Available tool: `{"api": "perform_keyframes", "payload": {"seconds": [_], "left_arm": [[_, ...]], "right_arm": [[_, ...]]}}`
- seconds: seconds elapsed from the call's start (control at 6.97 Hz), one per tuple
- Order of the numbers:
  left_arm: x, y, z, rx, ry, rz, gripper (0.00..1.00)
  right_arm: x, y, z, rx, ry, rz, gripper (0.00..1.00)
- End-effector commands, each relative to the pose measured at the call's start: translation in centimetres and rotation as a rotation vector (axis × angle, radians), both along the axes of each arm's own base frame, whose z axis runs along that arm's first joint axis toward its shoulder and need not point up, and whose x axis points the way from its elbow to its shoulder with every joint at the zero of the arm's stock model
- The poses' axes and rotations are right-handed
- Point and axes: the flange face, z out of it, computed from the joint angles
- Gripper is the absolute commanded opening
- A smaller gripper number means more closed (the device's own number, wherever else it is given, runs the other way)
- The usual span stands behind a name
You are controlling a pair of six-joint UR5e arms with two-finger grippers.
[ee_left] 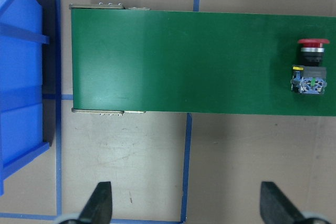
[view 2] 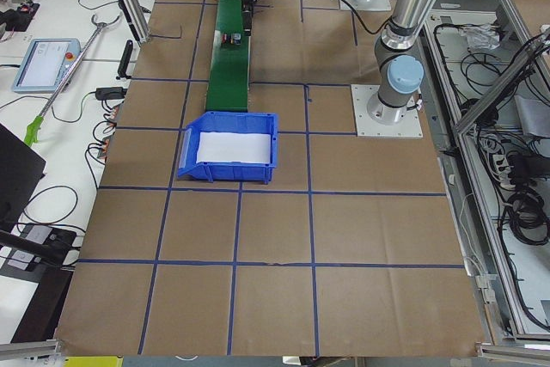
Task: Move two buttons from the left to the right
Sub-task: 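Lower the yellow button into the bin and open the right gripper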
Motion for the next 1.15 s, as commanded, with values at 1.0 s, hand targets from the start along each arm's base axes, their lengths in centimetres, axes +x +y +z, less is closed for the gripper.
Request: {"api": "perform_keyframes", "payload": {"seconds": [1.0], "left_arm": [[0.0, 0.1, 0.2, -0.005, 0.000, 0.000, 1.00]], "right_arm": [[14.6, -6.7, 21.1, -0.195, 0.080, 0.085, 1.00]]}}
